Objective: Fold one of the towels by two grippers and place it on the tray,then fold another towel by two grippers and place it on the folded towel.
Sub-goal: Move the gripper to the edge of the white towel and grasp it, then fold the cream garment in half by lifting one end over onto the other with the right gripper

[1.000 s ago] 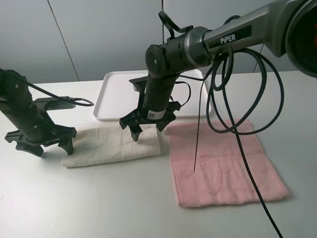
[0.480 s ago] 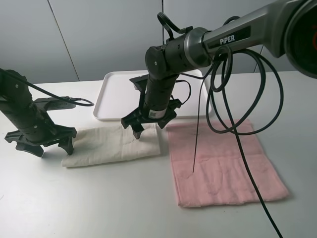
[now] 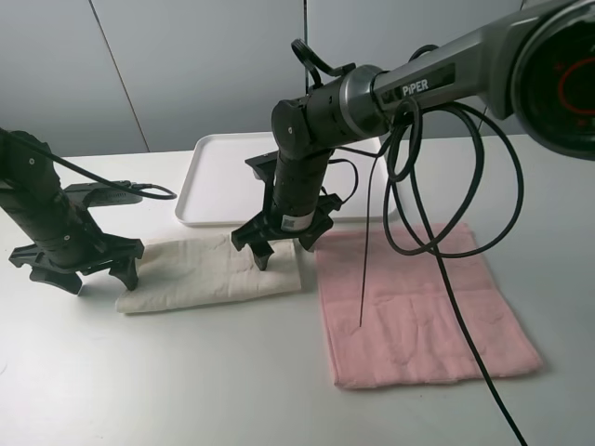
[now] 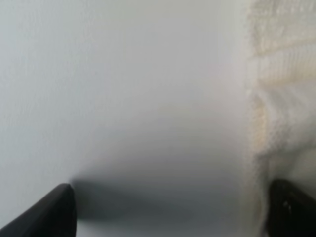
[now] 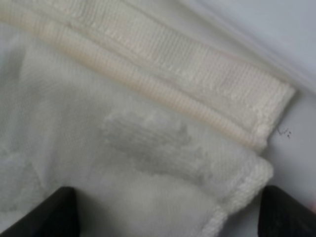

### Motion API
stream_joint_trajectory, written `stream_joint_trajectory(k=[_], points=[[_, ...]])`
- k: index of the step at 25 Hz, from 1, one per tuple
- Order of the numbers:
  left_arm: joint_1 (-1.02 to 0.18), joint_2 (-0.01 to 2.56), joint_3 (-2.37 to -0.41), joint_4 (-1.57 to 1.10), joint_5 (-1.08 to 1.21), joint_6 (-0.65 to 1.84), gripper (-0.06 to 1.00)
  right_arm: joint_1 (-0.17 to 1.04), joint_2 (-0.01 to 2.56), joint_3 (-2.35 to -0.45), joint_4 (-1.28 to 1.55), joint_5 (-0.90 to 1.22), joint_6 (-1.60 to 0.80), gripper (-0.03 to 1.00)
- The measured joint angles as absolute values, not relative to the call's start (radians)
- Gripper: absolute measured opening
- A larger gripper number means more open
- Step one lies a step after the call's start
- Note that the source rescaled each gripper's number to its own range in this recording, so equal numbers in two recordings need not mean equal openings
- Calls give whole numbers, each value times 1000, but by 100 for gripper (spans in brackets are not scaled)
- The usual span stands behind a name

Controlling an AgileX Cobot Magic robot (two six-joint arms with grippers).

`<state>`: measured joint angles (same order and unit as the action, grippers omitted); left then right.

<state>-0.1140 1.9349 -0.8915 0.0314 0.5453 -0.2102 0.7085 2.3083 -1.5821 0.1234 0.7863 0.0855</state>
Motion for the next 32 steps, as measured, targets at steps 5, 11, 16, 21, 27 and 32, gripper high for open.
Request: stream_joint_trajectory(k=[5, 11, 16, 21, 27, 32], points=[[-114, 1935, -891, 31, 545, -210, 100, 708, 2314, -1588, 123, 789, 85, 78], [-114, 1935, -891, 31, 545, -210, 100, 708, 2318, -1588, 133, 778, 69, 49], [-114, 1935, -891, 31, 545, -212, 100, 708, 2325, -1588, 177, 773, 42, 15], [-114, 1935, -891, 31, 545, -212, 100, 708, 2325, -1588, 186, 773, 0, 9], [-114, 1935, -891, 31, 548, -214, 100, 708, 2313, -1588, 242, 778, -68, 9], [-114, 1935, -891, 31, 548, -212, 100, 708, 2258, -1581, 355, 811, -151, 9]])
